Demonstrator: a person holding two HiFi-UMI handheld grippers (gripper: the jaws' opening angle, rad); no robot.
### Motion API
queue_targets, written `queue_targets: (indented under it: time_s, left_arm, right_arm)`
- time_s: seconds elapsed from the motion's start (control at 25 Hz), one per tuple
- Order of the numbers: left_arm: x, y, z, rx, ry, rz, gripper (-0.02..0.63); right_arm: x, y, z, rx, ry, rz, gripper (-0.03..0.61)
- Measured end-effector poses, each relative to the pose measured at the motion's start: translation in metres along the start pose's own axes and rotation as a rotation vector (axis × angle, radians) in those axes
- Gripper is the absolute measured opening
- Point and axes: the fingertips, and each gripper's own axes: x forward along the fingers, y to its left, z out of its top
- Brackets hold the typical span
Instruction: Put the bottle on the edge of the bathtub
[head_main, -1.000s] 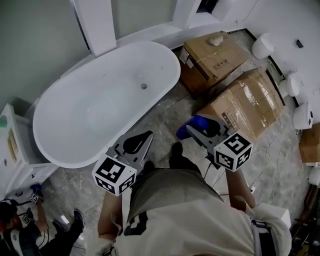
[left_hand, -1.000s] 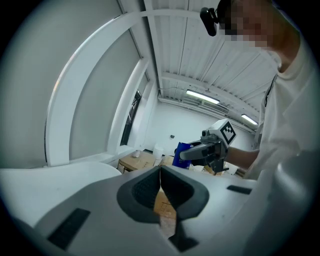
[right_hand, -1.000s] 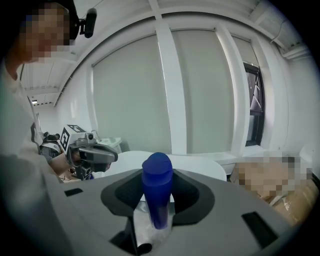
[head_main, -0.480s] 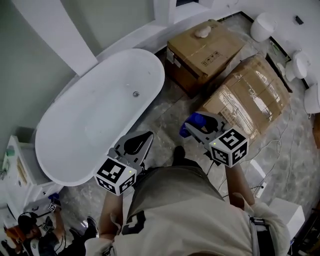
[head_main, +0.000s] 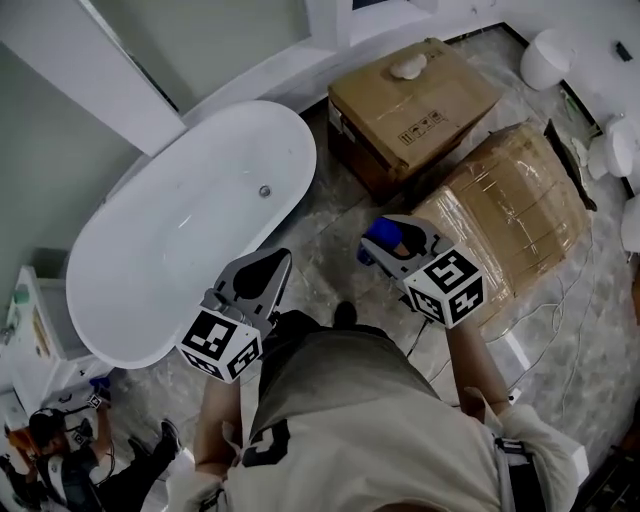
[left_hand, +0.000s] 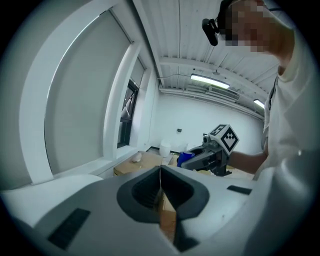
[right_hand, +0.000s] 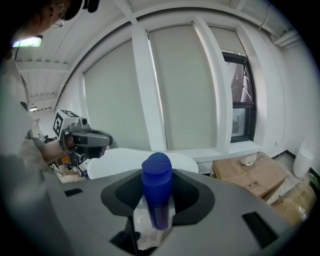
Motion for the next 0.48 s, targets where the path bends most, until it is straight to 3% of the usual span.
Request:
queue_targets:
  time_s: [0.2,0.48]
  left_arm:
    - [0.022,0.037,0.013,-0.015,0.0,0.056,0.058]
    - [0.057,0.108,0.02,-0.087,-0.025,0.063,0.058]
  right_arm:
    - [0.03,-0.033,0.017,0.004,0.008,0.019,0.164]
    - [0.1,-0.079,0.041,0.067,0.067,0.02,0.164]
